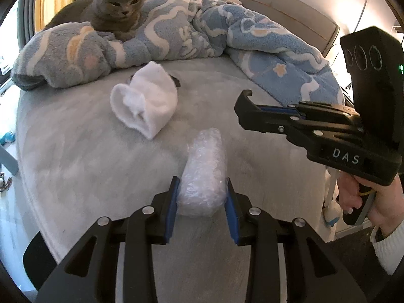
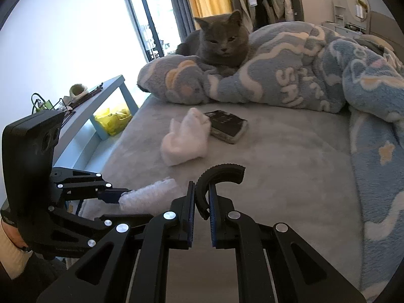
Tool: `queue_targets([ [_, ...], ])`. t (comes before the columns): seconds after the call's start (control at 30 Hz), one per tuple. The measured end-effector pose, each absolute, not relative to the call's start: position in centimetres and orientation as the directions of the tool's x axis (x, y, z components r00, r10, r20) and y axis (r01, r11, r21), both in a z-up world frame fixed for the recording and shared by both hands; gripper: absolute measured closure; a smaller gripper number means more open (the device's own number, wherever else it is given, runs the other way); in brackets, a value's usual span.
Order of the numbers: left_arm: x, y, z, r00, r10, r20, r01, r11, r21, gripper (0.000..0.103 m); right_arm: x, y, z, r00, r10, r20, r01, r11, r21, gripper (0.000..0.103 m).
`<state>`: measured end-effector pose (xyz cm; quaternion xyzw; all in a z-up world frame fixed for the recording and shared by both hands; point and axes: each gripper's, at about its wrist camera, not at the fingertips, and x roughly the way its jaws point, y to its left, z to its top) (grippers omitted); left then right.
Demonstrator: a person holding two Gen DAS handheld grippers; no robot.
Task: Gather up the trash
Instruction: 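Carry the bubble wrap and black piece toward the green bin with both tools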
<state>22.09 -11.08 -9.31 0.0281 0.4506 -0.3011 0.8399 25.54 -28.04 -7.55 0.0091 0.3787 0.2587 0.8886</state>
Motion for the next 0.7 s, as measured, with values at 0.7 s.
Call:
queue_targets([
  [0.7, 18.0, -2.2, -7.2, 0.513, -0.401, -0.759, 0.411, 0.891, -0.193, 0.067, 23.4, -19.9, -6.2, 0.542, 0.532, -0.651, -0.544, 0.812, 0.211, 0.093],
])
